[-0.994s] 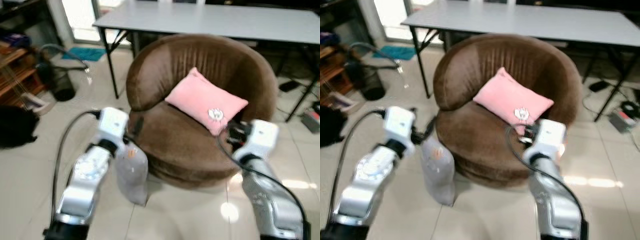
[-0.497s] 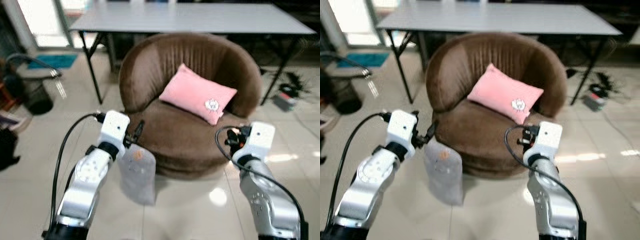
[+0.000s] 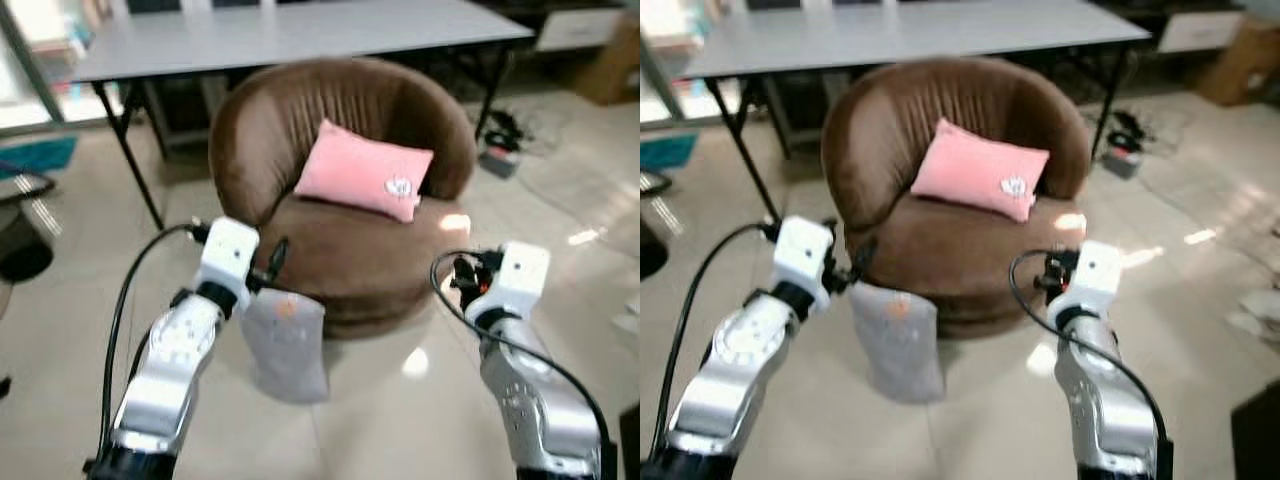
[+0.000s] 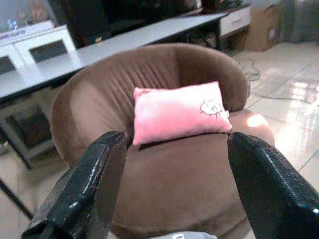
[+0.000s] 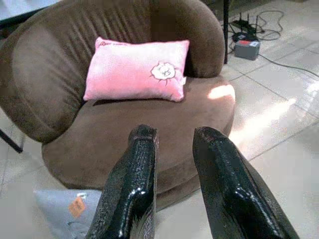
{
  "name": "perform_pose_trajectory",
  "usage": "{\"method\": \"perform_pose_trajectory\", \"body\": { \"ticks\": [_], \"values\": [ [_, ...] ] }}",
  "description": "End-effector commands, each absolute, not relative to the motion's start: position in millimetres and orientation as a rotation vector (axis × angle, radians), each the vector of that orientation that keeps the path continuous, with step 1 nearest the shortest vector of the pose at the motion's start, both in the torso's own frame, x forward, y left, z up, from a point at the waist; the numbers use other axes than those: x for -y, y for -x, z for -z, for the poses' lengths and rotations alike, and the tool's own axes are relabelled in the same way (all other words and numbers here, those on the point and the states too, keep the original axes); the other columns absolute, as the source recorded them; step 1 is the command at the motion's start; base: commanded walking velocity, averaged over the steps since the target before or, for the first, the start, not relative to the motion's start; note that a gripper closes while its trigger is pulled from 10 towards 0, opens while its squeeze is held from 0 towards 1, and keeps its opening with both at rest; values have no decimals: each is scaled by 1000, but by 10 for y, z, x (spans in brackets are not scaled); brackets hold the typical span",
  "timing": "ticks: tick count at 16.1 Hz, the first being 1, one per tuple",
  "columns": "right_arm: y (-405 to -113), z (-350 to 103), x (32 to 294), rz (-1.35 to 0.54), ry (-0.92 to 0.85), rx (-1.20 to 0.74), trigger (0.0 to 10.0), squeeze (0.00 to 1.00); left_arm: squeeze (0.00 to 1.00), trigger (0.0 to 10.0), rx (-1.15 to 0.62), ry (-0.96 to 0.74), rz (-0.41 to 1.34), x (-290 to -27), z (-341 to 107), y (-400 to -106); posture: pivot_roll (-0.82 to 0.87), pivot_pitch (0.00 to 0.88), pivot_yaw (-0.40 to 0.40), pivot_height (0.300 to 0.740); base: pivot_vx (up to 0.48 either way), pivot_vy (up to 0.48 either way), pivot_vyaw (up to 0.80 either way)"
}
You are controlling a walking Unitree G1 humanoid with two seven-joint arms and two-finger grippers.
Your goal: Move the pillow to the sofa from floor
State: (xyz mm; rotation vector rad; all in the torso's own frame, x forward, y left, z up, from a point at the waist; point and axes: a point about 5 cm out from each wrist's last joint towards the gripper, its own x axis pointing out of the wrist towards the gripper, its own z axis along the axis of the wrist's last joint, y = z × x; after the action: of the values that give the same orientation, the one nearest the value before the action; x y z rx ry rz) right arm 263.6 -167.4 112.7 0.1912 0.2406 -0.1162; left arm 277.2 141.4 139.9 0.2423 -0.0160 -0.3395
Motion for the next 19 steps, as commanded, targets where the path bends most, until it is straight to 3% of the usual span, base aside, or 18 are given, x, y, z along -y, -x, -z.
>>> {"method": "perform_pose_trajectory", "body": {
  "ticks": [1, 19],
  "values": [
    [-2646, -1146, 1627, 103, -194, -237, 10000, 0, 0, 10000, -5, -250, 319, -1479, -1370, -2775, -32, 23, 9, 740, 0, 476, -556],
    [-2673, -1132, 1625, 99, -195, -233, 10000, 0, 0, 10000, 5, -250, 319, -1468, -1369, -2803, -32, 1, 12, 740, 0, 476, -555]
  ]
}}
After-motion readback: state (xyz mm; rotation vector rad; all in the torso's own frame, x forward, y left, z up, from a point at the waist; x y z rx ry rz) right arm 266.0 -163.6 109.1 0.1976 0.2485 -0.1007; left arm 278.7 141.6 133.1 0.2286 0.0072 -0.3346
